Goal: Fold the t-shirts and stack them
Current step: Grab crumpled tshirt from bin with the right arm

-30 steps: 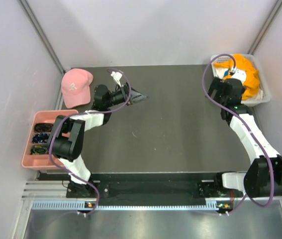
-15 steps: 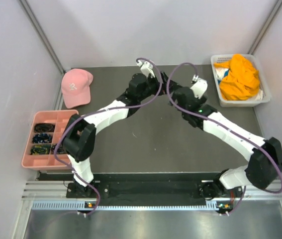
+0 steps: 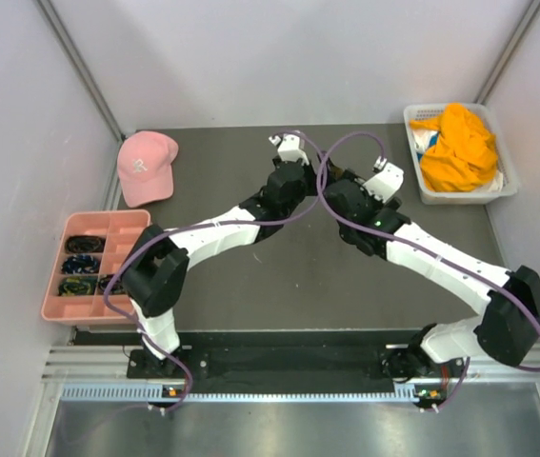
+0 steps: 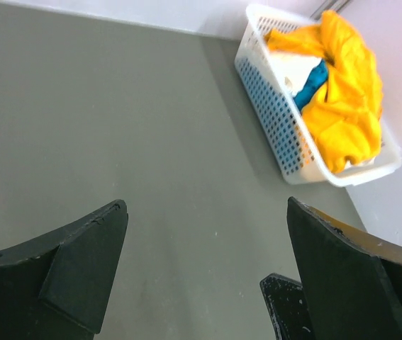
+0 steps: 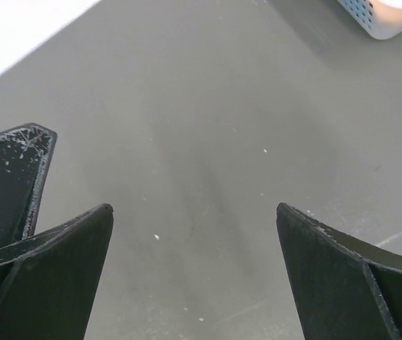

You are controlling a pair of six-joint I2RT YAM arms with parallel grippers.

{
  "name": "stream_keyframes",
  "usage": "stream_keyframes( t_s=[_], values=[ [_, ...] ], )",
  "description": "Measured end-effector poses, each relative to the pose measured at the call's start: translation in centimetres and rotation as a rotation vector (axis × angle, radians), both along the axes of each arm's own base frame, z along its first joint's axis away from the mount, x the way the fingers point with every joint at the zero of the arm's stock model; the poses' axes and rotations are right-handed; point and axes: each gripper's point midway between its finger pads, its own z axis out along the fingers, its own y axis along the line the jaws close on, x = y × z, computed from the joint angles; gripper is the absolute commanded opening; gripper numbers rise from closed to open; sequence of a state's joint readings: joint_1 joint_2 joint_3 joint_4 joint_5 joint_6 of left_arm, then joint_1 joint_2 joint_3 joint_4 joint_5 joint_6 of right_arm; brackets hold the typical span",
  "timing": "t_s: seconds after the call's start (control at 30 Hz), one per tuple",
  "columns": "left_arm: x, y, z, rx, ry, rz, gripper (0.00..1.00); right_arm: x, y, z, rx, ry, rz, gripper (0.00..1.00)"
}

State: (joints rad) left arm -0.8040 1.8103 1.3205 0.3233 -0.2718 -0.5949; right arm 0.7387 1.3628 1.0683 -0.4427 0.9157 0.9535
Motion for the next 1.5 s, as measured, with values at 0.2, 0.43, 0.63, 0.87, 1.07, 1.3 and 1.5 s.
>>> stream_keyframes(
  t_s=[0.2, 0.43, 0.63, 0.87, 1.07, 1.3, 1.5],
  values=[
    [-0.2, 1.3, 0.6, -0.052, -0.034, 0.086, 0.99, -0.2, 0.1, 0.4, 0.029, -0.021, -0.023, 0.99],
    [-2.4, 3.5, -3.0, -0.089, 0.003, 0.16, 0.99, 0.4, -1.5, 0.5, 0.045, -0.041, -0.093, 0.99],
    [-2.0, 3.3, -1.3, -0.135, -0.017, 0.194, 0.99, 1.1, -1.9, 0.8, 0.031, -0.058, -0.152, 0.99],
    [-1.3, 4.8, -1.3, -0.142, -0.02, 0.294, 0.99, 1.8, -2.2, -0.3, -0.004, -0.033, -0.189, 0.99],
    [-1.0, 6.7, -2.1, 0.035, -0.036, 0.354, 0.99, 2.4, -4.5, -0.8, -0.107, -0.007, -0.241, 0.99],
    [-4.6, 12.9, -4.1, 0.215, -0.01, 0.407, 0.99, 4.9, -10.8, 1.2, -0.273, 0.032, -0.232, 0.99],
    [-7.1, 16.3, -6.2, 0.321, 0.043, 0.421, 0.99, 7.2, -15.1, 3.0, -0.345, 0.087, -0.151, 0.99]
  ],
)
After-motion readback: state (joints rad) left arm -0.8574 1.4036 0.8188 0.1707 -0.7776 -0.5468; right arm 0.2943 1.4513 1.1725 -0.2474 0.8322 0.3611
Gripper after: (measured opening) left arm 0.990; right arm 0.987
